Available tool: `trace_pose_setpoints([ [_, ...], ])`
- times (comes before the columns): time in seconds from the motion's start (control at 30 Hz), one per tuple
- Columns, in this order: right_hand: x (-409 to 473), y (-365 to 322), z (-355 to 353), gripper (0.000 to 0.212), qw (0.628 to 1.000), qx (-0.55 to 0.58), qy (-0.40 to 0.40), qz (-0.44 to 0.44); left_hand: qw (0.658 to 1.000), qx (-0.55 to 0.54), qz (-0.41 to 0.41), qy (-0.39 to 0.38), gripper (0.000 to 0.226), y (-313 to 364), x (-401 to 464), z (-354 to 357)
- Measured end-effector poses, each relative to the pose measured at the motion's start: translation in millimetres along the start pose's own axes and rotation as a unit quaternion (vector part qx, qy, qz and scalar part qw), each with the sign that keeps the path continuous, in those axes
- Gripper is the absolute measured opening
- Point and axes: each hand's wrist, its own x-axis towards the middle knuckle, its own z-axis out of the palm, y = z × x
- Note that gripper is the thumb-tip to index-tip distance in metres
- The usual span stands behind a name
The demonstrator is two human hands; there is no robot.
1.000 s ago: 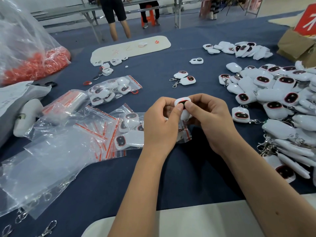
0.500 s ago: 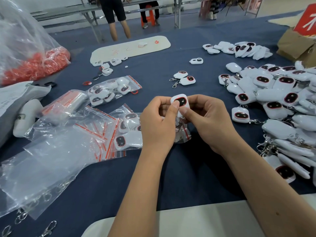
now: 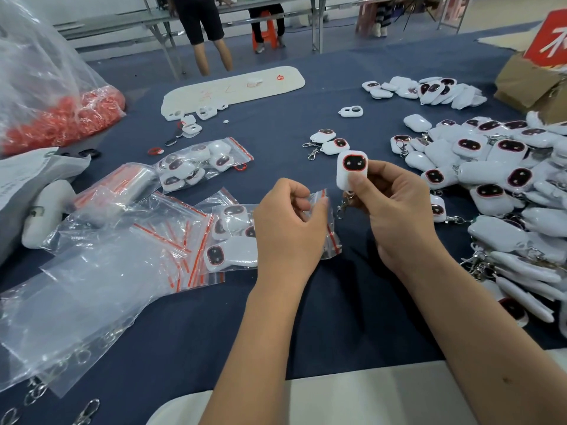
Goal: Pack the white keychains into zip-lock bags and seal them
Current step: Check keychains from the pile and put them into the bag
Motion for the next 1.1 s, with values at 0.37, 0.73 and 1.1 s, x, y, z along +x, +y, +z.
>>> trace_pose_setpoints([
  [0.37,-0.8,-3.9,4.4,0.002,0.981,0.176,-0.023,0.077,0.999,0.037,0.008,0.008,0.018,3.7,-2.4,-1.3],
  [0.73,-4.8,3.3,4.4,0.013,0.989,0.029,-0.093,0.110,0.990,0.043,0.030,0.130,0.015,10.6,-1.9,-5.3],
  [1.1,-12.1,-3.2,8.7,0.022,0.966,-0.165,-0.199,0.029,0.974,-0.038,0.207,0.082,0.007,21.3,-10.2,-1.7],
])
